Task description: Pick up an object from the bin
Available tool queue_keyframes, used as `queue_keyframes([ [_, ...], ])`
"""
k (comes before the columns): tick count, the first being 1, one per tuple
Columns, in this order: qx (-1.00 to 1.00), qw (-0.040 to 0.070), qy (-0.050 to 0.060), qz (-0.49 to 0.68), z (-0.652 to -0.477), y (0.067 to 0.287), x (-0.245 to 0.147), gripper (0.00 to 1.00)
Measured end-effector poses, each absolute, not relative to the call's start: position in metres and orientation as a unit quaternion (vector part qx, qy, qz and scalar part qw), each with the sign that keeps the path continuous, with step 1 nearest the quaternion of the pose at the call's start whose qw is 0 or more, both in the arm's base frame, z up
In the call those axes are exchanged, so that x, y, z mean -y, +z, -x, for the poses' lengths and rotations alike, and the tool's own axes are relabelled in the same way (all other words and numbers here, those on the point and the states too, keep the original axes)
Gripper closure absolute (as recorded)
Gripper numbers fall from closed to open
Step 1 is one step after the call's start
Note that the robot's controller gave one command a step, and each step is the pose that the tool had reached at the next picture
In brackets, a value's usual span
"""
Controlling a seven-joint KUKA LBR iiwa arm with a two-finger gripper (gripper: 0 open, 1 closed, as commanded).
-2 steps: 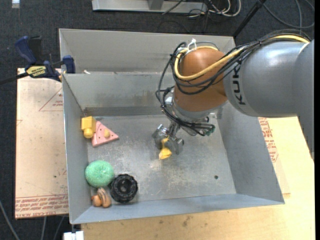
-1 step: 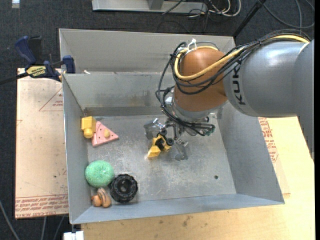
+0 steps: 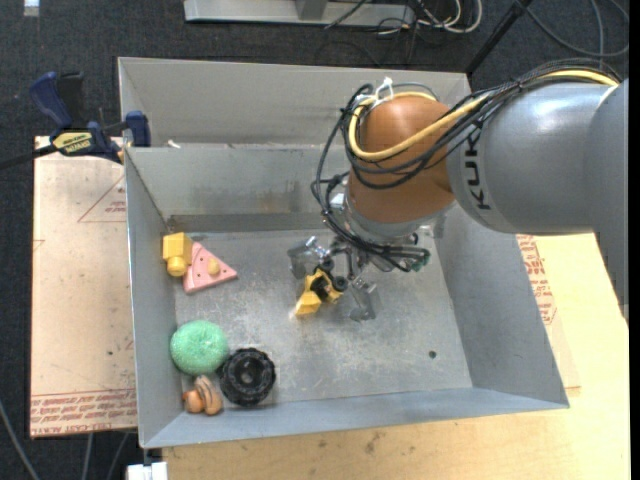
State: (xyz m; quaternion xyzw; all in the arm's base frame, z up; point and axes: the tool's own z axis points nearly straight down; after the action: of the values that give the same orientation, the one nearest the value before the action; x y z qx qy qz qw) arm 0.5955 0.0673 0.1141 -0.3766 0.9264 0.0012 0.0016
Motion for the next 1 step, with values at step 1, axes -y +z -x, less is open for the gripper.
queue_keyframes([
  [1,-0.833,0.003,0.001,0.554,-0.6253,0.0831,-0.0922,1.0],
])
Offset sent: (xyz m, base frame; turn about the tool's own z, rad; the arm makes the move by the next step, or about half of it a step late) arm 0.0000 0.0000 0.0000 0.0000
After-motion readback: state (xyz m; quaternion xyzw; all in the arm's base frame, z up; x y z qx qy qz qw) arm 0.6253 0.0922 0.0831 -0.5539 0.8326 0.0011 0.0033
